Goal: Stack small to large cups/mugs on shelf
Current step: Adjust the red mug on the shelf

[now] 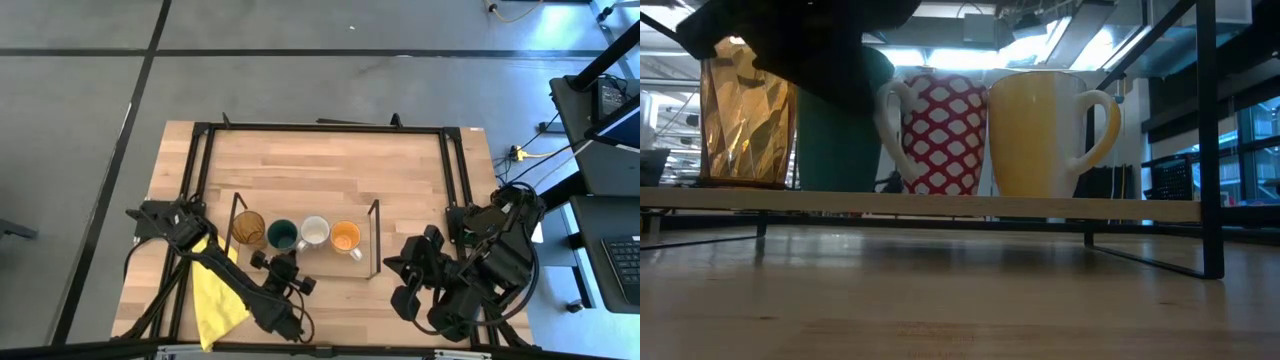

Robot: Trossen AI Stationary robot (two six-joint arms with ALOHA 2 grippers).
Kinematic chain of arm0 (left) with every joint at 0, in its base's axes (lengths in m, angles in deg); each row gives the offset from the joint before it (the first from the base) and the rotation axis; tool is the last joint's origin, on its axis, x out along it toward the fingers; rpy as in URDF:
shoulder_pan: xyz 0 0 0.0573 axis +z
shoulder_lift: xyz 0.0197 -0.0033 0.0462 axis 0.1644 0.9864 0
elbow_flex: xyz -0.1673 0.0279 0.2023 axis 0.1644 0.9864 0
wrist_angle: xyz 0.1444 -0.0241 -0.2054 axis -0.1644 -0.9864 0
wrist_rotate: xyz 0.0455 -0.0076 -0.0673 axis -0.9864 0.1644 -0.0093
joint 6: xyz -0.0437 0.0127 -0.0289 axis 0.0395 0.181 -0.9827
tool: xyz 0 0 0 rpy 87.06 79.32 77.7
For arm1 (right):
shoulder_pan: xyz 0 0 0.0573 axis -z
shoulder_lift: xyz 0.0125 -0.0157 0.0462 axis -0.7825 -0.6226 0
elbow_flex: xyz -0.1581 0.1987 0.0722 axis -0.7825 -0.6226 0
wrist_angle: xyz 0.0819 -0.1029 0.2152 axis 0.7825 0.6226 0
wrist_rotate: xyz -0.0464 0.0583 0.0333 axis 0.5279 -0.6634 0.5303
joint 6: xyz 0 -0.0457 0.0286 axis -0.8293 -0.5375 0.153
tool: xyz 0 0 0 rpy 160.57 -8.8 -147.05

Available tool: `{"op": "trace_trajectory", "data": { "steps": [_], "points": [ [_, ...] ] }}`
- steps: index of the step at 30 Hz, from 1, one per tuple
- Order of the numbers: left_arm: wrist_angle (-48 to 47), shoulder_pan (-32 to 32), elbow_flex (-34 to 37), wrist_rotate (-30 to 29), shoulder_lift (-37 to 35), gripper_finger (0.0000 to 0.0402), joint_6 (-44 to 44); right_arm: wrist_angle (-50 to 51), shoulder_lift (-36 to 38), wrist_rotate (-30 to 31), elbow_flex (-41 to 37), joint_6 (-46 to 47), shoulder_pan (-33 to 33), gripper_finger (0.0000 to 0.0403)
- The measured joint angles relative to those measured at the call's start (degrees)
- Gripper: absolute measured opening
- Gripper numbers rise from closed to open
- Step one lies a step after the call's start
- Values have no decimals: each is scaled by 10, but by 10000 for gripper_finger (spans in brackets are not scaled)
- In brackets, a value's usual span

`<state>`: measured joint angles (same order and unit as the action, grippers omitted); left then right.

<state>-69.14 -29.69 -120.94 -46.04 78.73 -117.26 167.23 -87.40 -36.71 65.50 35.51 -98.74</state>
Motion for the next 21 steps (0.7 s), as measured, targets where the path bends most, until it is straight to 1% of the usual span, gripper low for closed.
{"op": "trace_trajectory", "data": {
  "steps": [5, 15, 21],
  "points": [
    [5, 1, 12, 7, 1, 0, -24, 0, 0, 0, 0, -6, 0, 7],
    [3, -10, 11, 6, -1, 0, -35, 0, 0, 0, 0, -23, 0, 7],
    [3, -20, 11, -21, -2, 0, -36, 0, 0, -9, 0, -24, 4, 7]
  ]
}}
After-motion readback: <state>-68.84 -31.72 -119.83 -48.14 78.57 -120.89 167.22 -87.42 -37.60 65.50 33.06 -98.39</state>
